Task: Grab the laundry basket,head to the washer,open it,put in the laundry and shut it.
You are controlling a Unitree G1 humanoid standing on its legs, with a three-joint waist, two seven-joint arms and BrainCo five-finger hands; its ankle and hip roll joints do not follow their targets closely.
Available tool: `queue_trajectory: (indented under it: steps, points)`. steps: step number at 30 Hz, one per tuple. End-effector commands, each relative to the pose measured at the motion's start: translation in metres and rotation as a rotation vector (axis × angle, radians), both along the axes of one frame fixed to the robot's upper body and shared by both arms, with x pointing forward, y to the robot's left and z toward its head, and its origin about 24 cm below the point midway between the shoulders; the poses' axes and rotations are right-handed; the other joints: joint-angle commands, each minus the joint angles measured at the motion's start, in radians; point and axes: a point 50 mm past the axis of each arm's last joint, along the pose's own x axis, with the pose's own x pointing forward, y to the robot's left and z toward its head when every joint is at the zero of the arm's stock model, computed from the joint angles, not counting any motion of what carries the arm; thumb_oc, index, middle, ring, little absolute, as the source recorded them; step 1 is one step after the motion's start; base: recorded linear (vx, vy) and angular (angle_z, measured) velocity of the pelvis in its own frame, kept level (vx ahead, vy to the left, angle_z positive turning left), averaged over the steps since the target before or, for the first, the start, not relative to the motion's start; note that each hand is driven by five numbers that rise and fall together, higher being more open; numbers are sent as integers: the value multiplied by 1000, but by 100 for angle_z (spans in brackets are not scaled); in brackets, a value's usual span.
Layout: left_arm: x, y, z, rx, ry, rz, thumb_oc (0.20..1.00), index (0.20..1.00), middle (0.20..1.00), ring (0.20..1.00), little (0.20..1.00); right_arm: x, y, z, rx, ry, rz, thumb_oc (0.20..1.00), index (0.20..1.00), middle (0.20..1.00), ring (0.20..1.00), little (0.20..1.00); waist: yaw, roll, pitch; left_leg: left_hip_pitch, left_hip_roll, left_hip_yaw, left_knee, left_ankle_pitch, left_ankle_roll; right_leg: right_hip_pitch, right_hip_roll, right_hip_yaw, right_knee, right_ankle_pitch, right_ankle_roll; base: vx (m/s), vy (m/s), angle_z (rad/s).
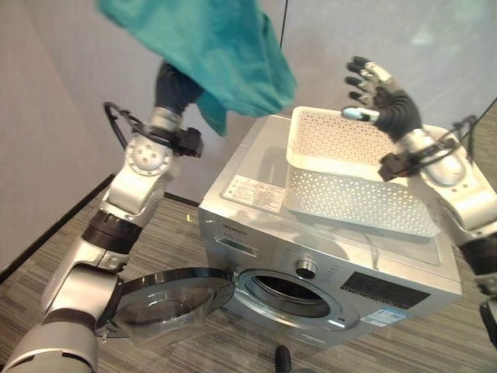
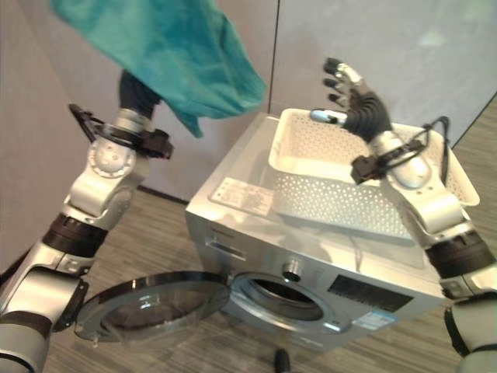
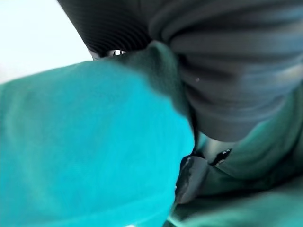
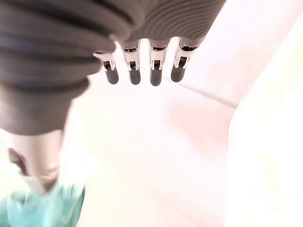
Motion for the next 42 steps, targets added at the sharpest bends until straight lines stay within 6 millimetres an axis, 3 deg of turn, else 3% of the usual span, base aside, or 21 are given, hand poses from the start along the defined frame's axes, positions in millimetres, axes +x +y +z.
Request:
queue_trajectory:
  steps: [1,3,4,5,10,14,15,18,19,20,21,26,29,30,31,32,34,35,36,39,42]
  points:
    - [-22,16,15,114,-153,101,200,200,200,200,200,-21,-38,24,-53,-150,-176,1000,1000,1000,1000,1000,14,-46,-36,-19,-7,35,22,0,40,29,-132,5,28,-99,102,0,0,0]
    - [-31,28,4,116,-142,140,200,200,200,200,200,-32,-51,18,-62,-150,-237,1000,1000,1000,1000,1000,17,-47,-41,-20,-8,36,22,-2,42,28,-132,7,26,-99,101,20,4,-4]
    - [-51,50,-15,124,-119,219,200,200,200,200,200,-50,-69,12,-86,-168,-346,1000,1000,1000,1000,1000,19,-51,-39,-22,-11,35,23,-1,45,25,-133,9,25,-95,99,45,7,-5]
    - [-52,49,-16,125,-114,218,200,200,200,200,200,-51,-69,11,-88,-164,-348,1000,1000,1000,1000,1000,21,-49,-43,-19,-8,36,22,-6,45,29,-131,8,24,-99,100,43,6,-6]
    - [-116,96,-84,208,104,449,200,200,200,200,200,-119,-130,-6,-292,-179,-838,1000,1000,1000,1000,1000,36,-54,-35,-25,-10,30,21,-20,56,29,-127,6,12,-98,95,39,3,-6]
    - [-147,105,-100,256,158,554,200,200,200,200,200,-148,-153,-32,-413,-119,-1098,1000,1000,1000,1000,1000,58,-52,-36,-30,-12,18,23,-34,66,36,-124,-2,7,-108,94,37,-3,2]
    - [-157,105,-105,240,171,590,200,200,200,200,200,-156,-157,-50,-422,-76,-1173,1000,1000,1000,1000,1000,66,-53,-31,-37,-13,12,25,-35,70,36,-125,-9,7,-108,92,-36,-31,7]
    - [-166,105,-113,229,195,625,200,200,200,200,200,-171,-165,-82,-493,40,-1302,1000,1000,1000,1000,1000,75,-54,-23,-49,-18,3,31,-31,74,34,-126,-18,10,-104,89,-13,-21,10]
    - [-166,105,-113,232,194,625,200,200,200,200,200,-171,-165,-83,-495,41,-1304,1000,1000,1000,1000,1000,75,-54,-27,-46,-16,2,30,-38,75,38,-125,-18,6,-110,90,37,-18,14]
    - [-168,101,-118,246,202,628,200,200,200,200,200,-182,-167,-111,-523,140,-1372,1000,1000,1000,1000,1000,78,-50,-23,-48,-16,-3,31,-41,77,41,-124,-24,7,-113,90,34,-16,13]
    - [-167,99,-120,241,211,618,200,200,200,200,200,-185,-168,-121,-529,179,-1390,1000,1000,1000,1000,1000,77,-48,-20,-49,-17,-3,31,-41,77,40,-124,-24,7,-113,90,-4,-20,10]
    - [-158,86,-142,200,302,527,200,200,200,200,200,-210,-156,-215,-389,518,-1415,1000,1000,1000,1000,1000,73,-40,0,-58,-21,-13,36,-35,78,37,-128,-33,10,-111,91,-35,-3,4]
    - [-151,78,-154,208,343,481,200,200,200,200,200,-234,-139,-288,-246,824,-1422,1000,1000,1000,1000,1000,76,-41,10,-62,-21,-11,42,-31,76,34,-131,-35,13,-109,93,-57,-2,-3]
    - [-149,74,-161,214,373,446,200,200,200,200,200,-246,-119,-325,-173,1007,-1373,1000,1000,1000,1000,1000,79,-42,20,-63,-20,-8,43,-27,73,33,-132,-35,15,-108,94,-52,-3,-1]
    - [-149,75,-161,216,372,449,200,200,200,200,200,-245,-119,-327,-168,1007,-1370,1000,1000,1000,1000,1000,78,-45,21,-62,-19,-7,43,-27,73,33,-131,-34,15,-109,94,-51,4,-1]
    - [-148,74,-167,230,397,429,200,200,200,200,200,-252,-105,-346,-142,1121,-1314,1000,1000,1000,1000,1000,79,-46,26,-62,-20,-5,43,-25,71,33,-132,-34,16,-108,95,-15,3,-5]
    - [-147,74,-166,230,396,431,200,200,200,200,200,-251,-105,-346,-141,1119,-1312,1000,1000,1000,1000,1000,79,-47,27,-61,-20,-4,42,-25,71,33,-132,-33,16,-108,95,-17,-3,-1]
    - [-148,74,-185,277,488,399,200,200,200,200,200,-278,-61,-390,3,1421,-1160,1000,1000,1000,1000,1000,84,-47,36,-60,-19,0,41,-18,65,32,-133,-34,16,-104,97,-37,-11,1]
    - [-149,78,-192,302,529,401,200,200,200,200,200,-289,-45,-401,59,1515,-1117,1000,1000,1000,1000,1000,87,-49,38,-58,-18,2,41,-16,62,33,-133,-36,15,-102,98,-45,-9,-1]
    - [-156,84,-210,338,628,412,200,200,200,200,200,-307,-16,-417,159,1680,-1021,1000,1000,1000,1000,1000,97,-45,45,-58,-18,4,42,-11,57,34,-137,-38,13,-98,102,0,0,0]
    - [-160,85,-224,393,700,378,200,200,200,200,200,-316,-7,-421,175,1775,-982,1000,1000,1000,1000,1000,103,-40,50,-60,-17,4,40,-7,54,33,-143,-40,12,-95,106,0,0,0]
